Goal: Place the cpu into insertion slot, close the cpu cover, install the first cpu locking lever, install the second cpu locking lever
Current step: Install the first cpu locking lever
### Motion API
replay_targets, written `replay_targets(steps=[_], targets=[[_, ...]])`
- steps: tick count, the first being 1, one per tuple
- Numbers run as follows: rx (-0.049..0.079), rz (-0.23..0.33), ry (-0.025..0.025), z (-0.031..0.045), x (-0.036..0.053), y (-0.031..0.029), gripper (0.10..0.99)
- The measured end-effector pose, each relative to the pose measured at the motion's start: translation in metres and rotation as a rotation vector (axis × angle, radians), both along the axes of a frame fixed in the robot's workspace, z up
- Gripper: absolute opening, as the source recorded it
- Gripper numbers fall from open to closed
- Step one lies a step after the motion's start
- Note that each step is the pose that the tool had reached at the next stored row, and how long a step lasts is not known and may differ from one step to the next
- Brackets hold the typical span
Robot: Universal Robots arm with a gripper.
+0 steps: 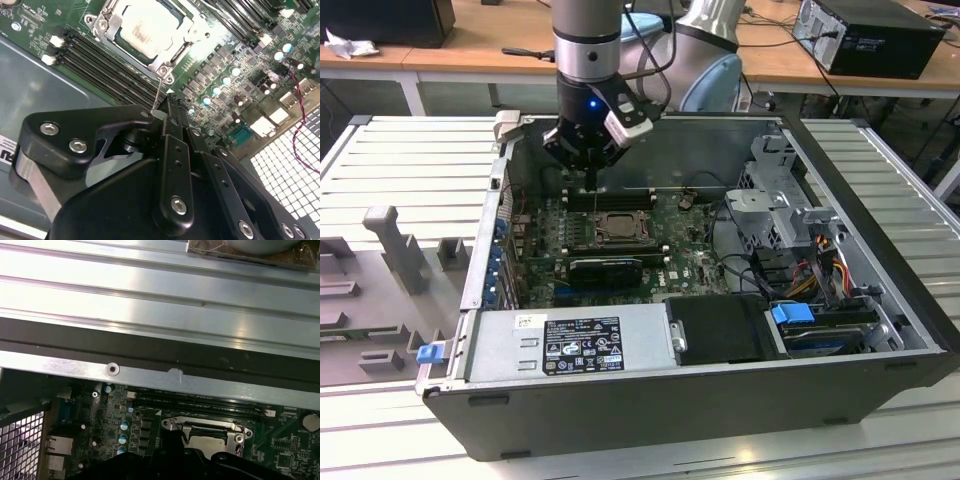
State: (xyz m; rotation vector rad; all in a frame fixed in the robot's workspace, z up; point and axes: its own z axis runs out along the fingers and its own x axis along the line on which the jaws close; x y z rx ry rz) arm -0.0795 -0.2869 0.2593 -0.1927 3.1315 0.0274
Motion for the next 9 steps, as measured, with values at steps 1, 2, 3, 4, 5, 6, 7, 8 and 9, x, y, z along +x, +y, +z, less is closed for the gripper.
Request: replay_targets(steps=[1, 2, 3, 4, 5, 6, 7, 8, 9], targets=[[0.000, 0.000, 0.0000, 0.0000, 0.0007, 0.0000, 0.106], [0.000, -0.001, 0.0000, 0.0000, 0.0014, 0.0000, 0.106], [0.000, -0.002, 0.0000, 0.0000, 0.0027, 0.0000, 0.106], [0.000, -0.002, -0.0001, -0.0001, 0.0040, 0.0000, 0.106], [0.000, -0.002, 0.0000, 0.0000, 0.0048, 0.0000, 0.106], [0.000, -0.002, 0.0000, 0.0000, 0.0058, 0.0000, 0.106], [0.000, -0.002, 0.0000, 0.0000, 0.0065, 0.0000, 0.106], [0.000, -0.003, -0.0002, -0.0001, 0.0082, 0.0000, 0.106], [0.000, -0.003, -0.0001, -0.0001, 0.0102, 0.0000, 0.106]])
